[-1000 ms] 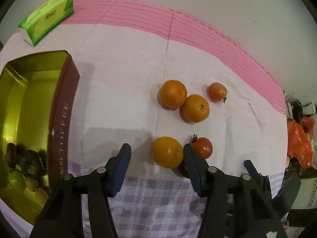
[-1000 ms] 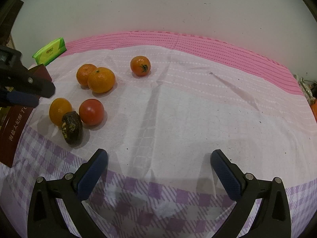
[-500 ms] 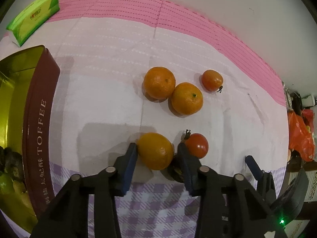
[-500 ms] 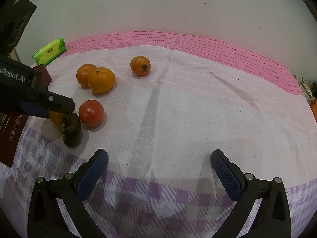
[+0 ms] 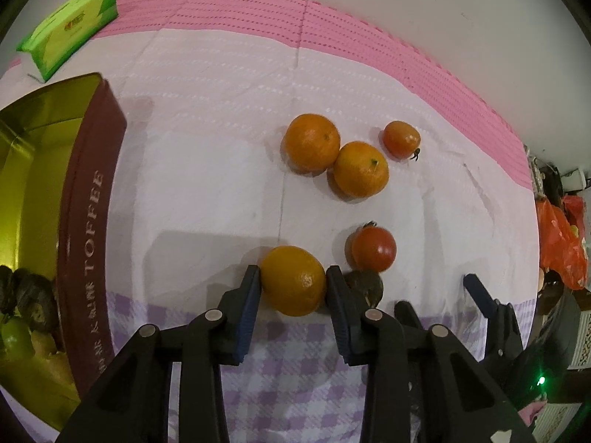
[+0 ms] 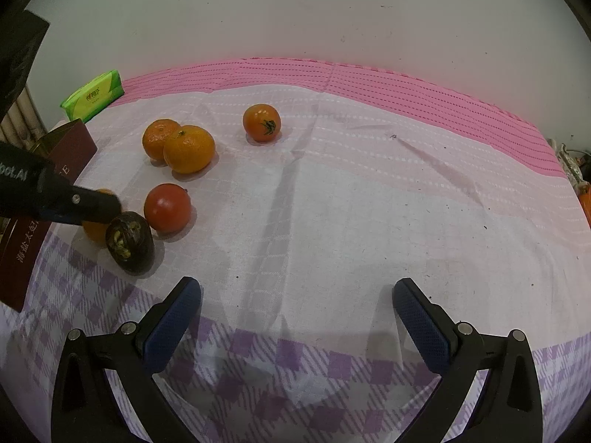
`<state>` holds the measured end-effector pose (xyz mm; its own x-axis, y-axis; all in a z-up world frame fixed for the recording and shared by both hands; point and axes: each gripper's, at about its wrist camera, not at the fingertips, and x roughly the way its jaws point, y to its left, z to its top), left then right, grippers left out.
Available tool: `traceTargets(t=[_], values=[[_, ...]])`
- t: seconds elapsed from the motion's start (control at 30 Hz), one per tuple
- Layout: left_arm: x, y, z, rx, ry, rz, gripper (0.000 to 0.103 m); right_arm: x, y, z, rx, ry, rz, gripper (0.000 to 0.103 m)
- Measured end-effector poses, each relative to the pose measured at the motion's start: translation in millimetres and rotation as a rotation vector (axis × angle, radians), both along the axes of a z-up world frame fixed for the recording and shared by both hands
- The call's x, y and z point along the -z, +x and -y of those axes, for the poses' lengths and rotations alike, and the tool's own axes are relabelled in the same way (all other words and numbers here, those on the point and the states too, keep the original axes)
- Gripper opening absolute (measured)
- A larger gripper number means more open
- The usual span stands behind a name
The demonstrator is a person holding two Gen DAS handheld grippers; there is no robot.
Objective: Organize fruits
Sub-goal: 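Close the left gripper on an orange mandarin and lift it, then carry the mandarin into the tin tray and open the left gripper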
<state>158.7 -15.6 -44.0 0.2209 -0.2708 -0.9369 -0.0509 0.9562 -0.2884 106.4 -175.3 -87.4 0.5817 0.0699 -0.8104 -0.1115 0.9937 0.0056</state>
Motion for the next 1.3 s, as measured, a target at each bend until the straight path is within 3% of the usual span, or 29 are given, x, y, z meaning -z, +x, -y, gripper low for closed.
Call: traceTargets(t=[0.23, 0.7, 1.2, 1.3], values=[[-7.5, -14.6, -8.8, 0.011, 0.013, 0.001, 0.032, -0.1, -0.1, 0.2, 0.000, 0.000, 0.000, 0.103], [-46.8, -42.2, -37.1, 0.004, 0.067, 0.096, 0.032, 0.0, 0.1, 0.8, 0.000, 0.001, 0.001, 0.103], [-54.8, -72.4, -123.9, -0.075, 0.176, 0.143, 0.032, 0.3, -0.1, 0.6, 0.000, 0.002, 0.002, 0.103], [-55.7, -78.7, -140.3, -0.093, 0.158, 0.157, 0.032, 0.4, 0.0, 0.7, 0.000, 0.002, 0.002, 0.103]])
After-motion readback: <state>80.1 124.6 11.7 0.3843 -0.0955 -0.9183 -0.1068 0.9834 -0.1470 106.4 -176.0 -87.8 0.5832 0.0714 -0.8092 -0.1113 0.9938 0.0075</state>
